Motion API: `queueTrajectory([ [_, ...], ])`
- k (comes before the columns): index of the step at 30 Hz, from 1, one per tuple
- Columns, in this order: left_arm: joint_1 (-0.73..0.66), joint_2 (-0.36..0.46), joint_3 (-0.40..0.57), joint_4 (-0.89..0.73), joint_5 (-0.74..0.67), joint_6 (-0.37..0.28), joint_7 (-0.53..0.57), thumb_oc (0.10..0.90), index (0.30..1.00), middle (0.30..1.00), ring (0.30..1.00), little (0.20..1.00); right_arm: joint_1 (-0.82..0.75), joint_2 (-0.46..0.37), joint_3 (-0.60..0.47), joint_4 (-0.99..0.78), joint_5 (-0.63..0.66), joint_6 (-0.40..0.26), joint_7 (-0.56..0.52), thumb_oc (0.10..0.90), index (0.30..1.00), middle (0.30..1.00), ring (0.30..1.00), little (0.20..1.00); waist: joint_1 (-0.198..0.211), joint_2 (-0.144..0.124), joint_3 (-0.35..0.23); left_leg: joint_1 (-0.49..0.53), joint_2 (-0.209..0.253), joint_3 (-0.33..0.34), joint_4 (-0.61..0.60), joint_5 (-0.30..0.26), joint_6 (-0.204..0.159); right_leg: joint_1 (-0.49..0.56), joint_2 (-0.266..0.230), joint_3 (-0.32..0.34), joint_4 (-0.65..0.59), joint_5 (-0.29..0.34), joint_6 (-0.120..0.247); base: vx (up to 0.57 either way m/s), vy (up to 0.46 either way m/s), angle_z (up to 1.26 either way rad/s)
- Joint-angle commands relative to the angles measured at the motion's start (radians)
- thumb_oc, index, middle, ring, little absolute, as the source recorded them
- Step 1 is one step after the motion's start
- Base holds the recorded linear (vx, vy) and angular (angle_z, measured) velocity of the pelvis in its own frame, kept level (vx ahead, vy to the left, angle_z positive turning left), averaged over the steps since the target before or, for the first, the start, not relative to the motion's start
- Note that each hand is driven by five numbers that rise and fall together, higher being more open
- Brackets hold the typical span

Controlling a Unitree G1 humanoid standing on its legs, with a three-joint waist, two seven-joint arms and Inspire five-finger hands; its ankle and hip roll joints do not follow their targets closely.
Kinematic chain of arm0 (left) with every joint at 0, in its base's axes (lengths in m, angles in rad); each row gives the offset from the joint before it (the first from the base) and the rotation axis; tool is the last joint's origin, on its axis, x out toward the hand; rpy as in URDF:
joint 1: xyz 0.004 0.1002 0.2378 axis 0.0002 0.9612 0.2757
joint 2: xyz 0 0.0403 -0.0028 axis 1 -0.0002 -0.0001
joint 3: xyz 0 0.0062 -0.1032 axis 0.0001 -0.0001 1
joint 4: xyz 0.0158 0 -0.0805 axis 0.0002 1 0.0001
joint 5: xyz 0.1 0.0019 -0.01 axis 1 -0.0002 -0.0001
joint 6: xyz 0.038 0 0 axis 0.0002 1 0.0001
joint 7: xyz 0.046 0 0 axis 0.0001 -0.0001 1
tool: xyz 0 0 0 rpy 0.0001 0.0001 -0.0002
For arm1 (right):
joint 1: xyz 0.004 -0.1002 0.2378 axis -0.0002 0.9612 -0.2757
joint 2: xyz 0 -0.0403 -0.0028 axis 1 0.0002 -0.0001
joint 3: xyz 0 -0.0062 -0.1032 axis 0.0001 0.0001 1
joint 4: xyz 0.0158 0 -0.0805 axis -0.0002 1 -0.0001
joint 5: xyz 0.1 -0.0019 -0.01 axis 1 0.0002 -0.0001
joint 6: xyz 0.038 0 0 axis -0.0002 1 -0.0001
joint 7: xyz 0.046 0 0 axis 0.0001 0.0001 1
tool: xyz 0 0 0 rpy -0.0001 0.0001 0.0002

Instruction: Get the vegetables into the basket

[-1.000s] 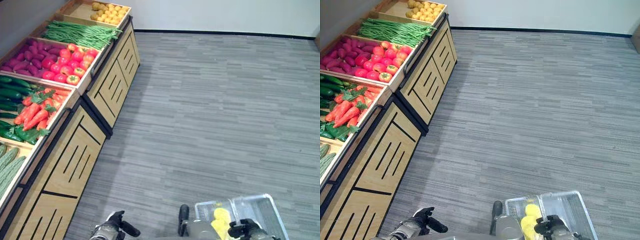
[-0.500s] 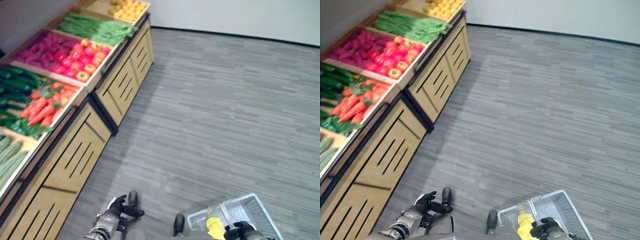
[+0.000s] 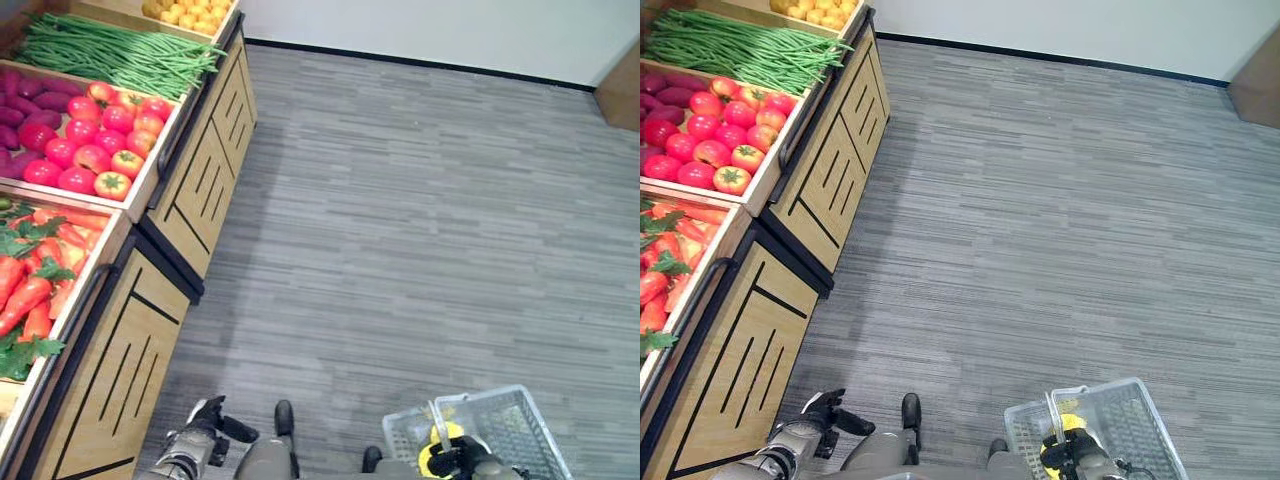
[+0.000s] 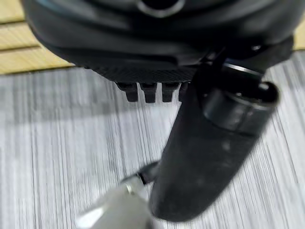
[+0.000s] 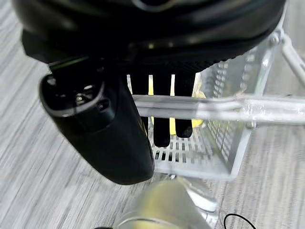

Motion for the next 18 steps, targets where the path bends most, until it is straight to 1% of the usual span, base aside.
queueTrajectory([
  [1,0.027,0.000,0.015,0.022,0.005,0.000,0.003,0.900,1.000,1.000,1.000,1.000,0.007,-0.036,0.035,-0.021,-0.008,0.001,-0.008,0.400,0.300,0.300,0.300,0.300,0.012,-0.032,0.020,-0.046,0.032,-0.064,0.131,-0.088,-0.042,-0.015,-0.070,0.004,-0.014,0.200,0.086,0.16,0.093,-0.22],
  [3,0.024,0.005,0.013,0.022,0.007,-0.002,0.005,0.900,1.000,1.000,1.000,1.000,0.011,-0.039,0.038,-0.027,-0.013,0.000,-0.014,0.400,0.300,0.300,0.300,0.300,0.000,-0.030,0.022,-0.015,0.025,-0.074,0.094,-0.089,-0.046,-0.050,-0.070,0.004,-0.042,0.229,0.078,0.18,0.047,0.00],
  [5,0.019,0.008,0.011,0.026,0.011,-0.002,0.012,0.900,1.000,1.000,1.000,1.000,0.014,-0.039,0.034,-0.027,-0.008,-0.002,-0.020,0.400,0.300,0.300,0.300,0.300,-0.023,-0.017,0.031,0.020,0.030,-0.092,0.079,-0.099,-0.051,-0.110,-0.059,0.021,-0.077,0.233,0.072,0.29,-0.014,0.16],
  [6,0.016,0.007,0.012,0.032,0.015,-0.001,0.016,0.900,1.000,1.000,1.000,1.000,0.015,-0.036,0.032,-0.024,-0.005,-0.002,-0.022,0.400,0.300,0.300,0.300,0.300,-0.039,-0.016,0.043,0.057,0.034,-0.109,0.080,-0.117,-0.055,-0.159,-0.063,0.034,-0.115,0.256,0.077,0.40,-0.071,0.24],
  [9,0.018,0.006,0.019,0.045,0.022,-0.001,0.016,0.900,1.000,1.000,1.000,1.000,0.022,-0.033,0.028,-0.021,-0.005,-0.001,-0.024,0.400,0.300,0.300,0.300,0.300,-0.068,-0.017,0.055,0.120,0.041,-0.141,0.080,-0.151,-0.067,-0.206,-0.068,0.030,-0.181,0.289,0.094,0.39,-0.085,0.44],
  [10,0.023,0.001,0.037,0.052,0.008,-0.003,0.017,0.900,1.000,1.000,1.000,1.000,0.028,-0.032,0.023,-0.016,-0.005,0.000,-0.022,0.400,0.300,0.300,0.300,0.300,-0.079,-0.015,0.056,0.167,0.049,-0.154,0.070,-0.170,-0.075,-0.223,-0.054,-0.004,-0.215,0.302,0.104,0.58,-0.123,0.73],
  [11,0.029,-0.003,0.044,0.040,-0.007,-0.011,0.016,0.900,1.000,1.000,1.000,1.000,0.037,-0.034,0.025,-0.016,-0.010,-0.003,-0.019,0.400,0.300,0.300,0.300,0.300,-0.092,-0.015,0.050,0.215,0.049,-0.174,0.050,-0.184,-0.078,-0.248,-0.025,-0.032,-0.224,0.313,0.101,0.47,-0.105,0.64],
  [13,0.032,-0.008,0.046,0.035,-0.012,-0.012,0.015,0.900,1.000,1.000,1.000,1.000,0.042,-0.036,0.028,-0.018,-0.011,-0.004,-0.021,0.400,0.300,0.300,0.300,0.300,-0.098,-0.008,0.051,0.235,0.054,-0.187,0.046,-0.192,-0.079,-0.246,-0.012,-0.042,-0.215,0.310,0.096,0.27,-0.086,0.50],
  [14,0.033,-0.009,0.047,0.026,-0.022,-0.015,0.016,0.900,1.000,1.000,1.000,1.000,0.046,-0.038,0.031,-0.021,-0.012,-0.006,-0.021,0.400,0.300,0.300,0.300,0.300,-0.104,-0.005,0.050,0.251,0.056,-0.202,0.045,-0.198,-0.079,-0.251,-0.003,-0.034,-0.194,0.304,0.089,0.29,-0.135,0.67],
  [15,0.027,-0.012,0.038,0.019,-0.031,-0.019,0.015,0.900,1.000,1.000,1.000,1.000,0.054,-0.043,0.034,-0.022,-0.008,-0.011,-0.019,0.400,0.300,0.300,0.300,0.300,-0.116,-0.002,0.046,0.265,0.057,-0.226,0.047,-0.204,-0.085,-0.253,0.005,-0.001,-0.171,0.290,0.077,0.29,-0.159,0.68],
  [17,0.021,-0.025,0.031,0.013,-0.042,-0.022,0.017,0.900,1.000,1.000,1.000,1.000,0.063,-0.047,0.039,-0.016,-0.001,-0.016,-0.019,0.400,0.300,0.300,0.300,0.300,-0.127,0.015,0.033,0.282,0.076,-0.255,0.048,-0.206,-0.095,-0.244,0.037,0.021,-0.135,0.264,0.052,0.25,-0.198,0.71],
  [18,0.018,-0.032,0.027,0.011,-0.050,-0.021,0.017,0.900,1.000,1.000,1.000,1.000,0.066,-0.051,0.041,-0.013,-0.005,-0.016,-0.017,0.400,0.300,0.300,0.300,0.300,-0.132,0.029,0.025,0.282,0.092,-0.269,0.051,-0.196,-0.106,-0.240,0.047,0.011,-0.119,0.245,0.040,0.26,-0.310,0.72],
])
